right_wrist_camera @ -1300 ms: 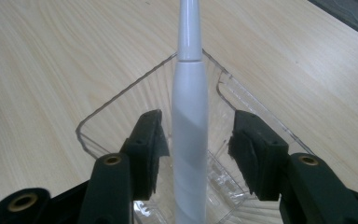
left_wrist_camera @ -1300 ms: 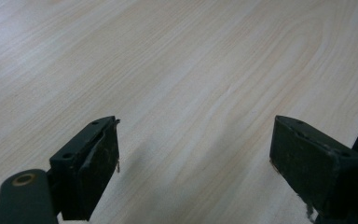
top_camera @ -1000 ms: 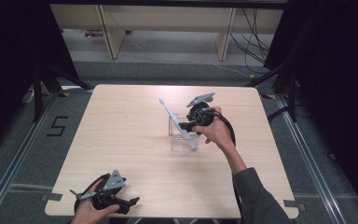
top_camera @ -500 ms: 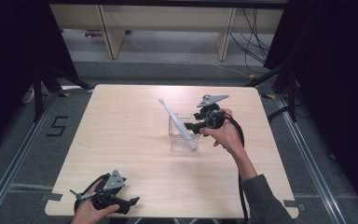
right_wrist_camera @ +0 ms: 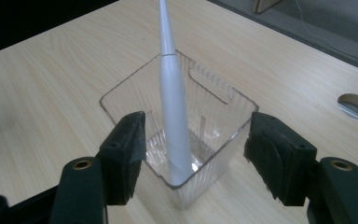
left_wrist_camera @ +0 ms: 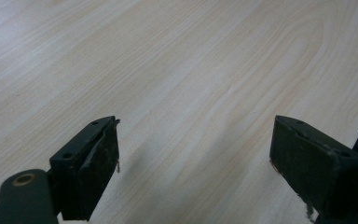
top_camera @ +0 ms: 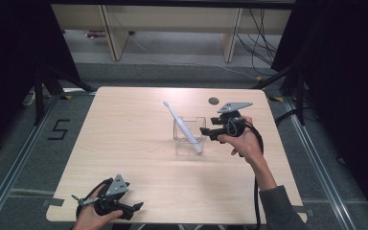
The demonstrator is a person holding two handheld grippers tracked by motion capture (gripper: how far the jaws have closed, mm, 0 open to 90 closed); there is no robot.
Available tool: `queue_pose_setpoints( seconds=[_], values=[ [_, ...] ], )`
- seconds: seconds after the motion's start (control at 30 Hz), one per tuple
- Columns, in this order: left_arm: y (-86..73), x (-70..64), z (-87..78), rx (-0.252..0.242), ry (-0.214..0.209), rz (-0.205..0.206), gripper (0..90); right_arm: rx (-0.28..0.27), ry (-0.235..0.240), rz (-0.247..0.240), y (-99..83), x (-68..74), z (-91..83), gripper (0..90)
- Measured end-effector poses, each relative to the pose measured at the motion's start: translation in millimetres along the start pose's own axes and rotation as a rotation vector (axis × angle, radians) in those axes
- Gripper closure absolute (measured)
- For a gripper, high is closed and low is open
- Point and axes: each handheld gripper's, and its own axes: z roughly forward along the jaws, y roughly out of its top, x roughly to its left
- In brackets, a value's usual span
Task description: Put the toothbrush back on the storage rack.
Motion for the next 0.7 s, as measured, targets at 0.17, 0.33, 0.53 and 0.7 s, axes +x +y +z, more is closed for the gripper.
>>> queue_pose_setpoints(
  seconds=[0.17,0.33,0.53,0.7],
  values=[
    [-0.2,0.2,-0.2,-0.001,0.000,-0.001,15.0,0.002,-0.005,0.019,-3.5,-0.5,-3.1,35.2],
    [-0.2,0.5,-0.8,0.000,0.000,0.003,15.0,-0.012,-0.012,0.000,-8.7,-2.0,-7.3,32.9],
    [-0.2,0.5,-0.8,-0.001,0.001,0.003,15.0,-0.010,-0.023,0.031,-16.0,-2.3,-14.0,30.6],
    [-0.2,0.5,-0.8,0.000,0.001,0.002,15.0,-0.019,-0.037,0.033,-21.4,-4.4,-18.1,29.6]
  ],
)
